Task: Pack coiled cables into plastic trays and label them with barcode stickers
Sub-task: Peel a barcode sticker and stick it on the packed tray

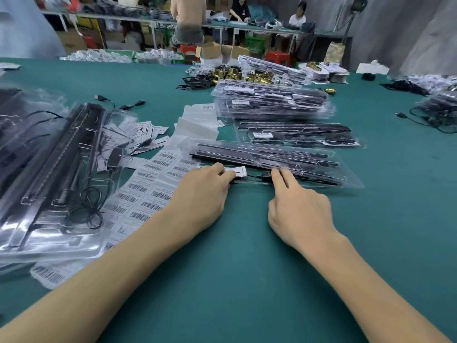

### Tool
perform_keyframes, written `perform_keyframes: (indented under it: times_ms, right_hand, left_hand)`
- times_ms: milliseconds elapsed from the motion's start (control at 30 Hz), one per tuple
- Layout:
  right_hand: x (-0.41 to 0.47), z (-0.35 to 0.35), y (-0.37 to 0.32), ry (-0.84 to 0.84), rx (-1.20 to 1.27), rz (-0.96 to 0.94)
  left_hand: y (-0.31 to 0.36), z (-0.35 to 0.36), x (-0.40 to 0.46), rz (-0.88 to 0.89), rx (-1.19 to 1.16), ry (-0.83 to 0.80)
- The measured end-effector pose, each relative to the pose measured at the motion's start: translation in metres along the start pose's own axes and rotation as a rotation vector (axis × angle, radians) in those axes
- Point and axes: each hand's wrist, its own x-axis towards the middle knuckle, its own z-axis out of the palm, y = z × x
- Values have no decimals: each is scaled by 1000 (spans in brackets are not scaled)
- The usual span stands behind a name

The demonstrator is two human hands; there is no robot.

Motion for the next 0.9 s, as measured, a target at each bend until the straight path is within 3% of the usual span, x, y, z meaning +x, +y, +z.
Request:
perform_keyframes:
  times_ms: [567,900]
  right_hand:
    - [0,-8,-20,-96,54,16]
    - [-6,-13,-21,-77,73,54]
  left_hand:
    - [-5,-2,0,35,63,12]
    - [-7,-11,-1,67,78,-88]
